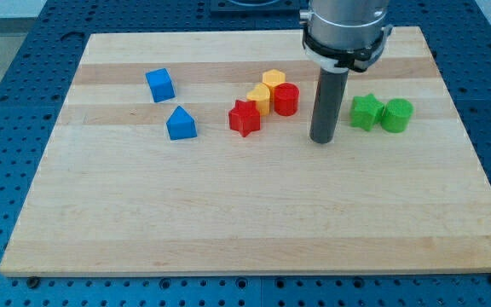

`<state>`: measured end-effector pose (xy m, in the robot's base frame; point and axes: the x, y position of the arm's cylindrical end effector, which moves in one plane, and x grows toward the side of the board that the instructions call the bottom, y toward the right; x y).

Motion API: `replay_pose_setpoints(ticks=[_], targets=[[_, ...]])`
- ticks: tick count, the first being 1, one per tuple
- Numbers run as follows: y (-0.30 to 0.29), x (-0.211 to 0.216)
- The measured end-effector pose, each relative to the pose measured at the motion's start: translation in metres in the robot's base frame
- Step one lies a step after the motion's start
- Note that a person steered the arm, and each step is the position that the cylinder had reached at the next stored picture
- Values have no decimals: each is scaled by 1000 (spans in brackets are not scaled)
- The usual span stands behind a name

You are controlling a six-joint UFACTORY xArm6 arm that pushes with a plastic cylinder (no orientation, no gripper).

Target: Move your arm towards the blue cube

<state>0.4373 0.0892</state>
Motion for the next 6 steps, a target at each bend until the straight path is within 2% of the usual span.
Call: replay_pose_setpoints(ticks=[1,3,4,6], targets=[[-2,0],[-133,121],[-200,130],[-340,12]])
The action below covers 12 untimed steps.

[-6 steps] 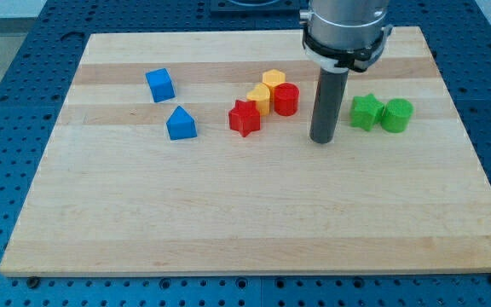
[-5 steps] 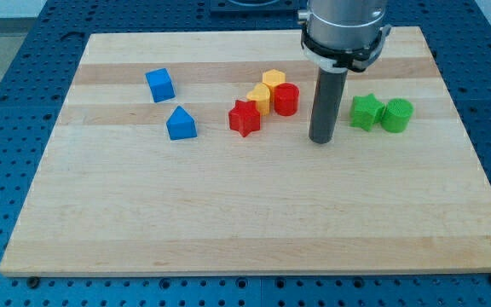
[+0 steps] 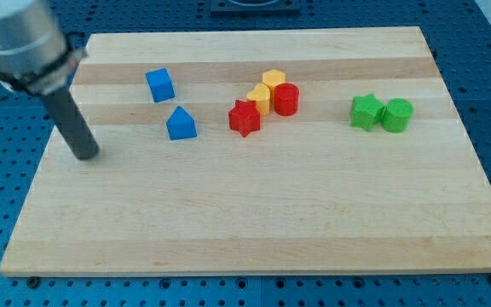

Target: Move your arm towards the blue cube

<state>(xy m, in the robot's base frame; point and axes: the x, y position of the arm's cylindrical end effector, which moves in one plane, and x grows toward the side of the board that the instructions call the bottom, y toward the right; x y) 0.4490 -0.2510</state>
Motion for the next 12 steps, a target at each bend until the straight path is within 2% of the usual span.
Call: replay_pose_setpoints(ticks=[1,3,4,5,6,8,9,10,12], targets=[[-2,0],[-31,-85],[-5,-117],[-5,-117],[37,-145],[41,-145],[47,-173],[47,-175],[79,-153]])
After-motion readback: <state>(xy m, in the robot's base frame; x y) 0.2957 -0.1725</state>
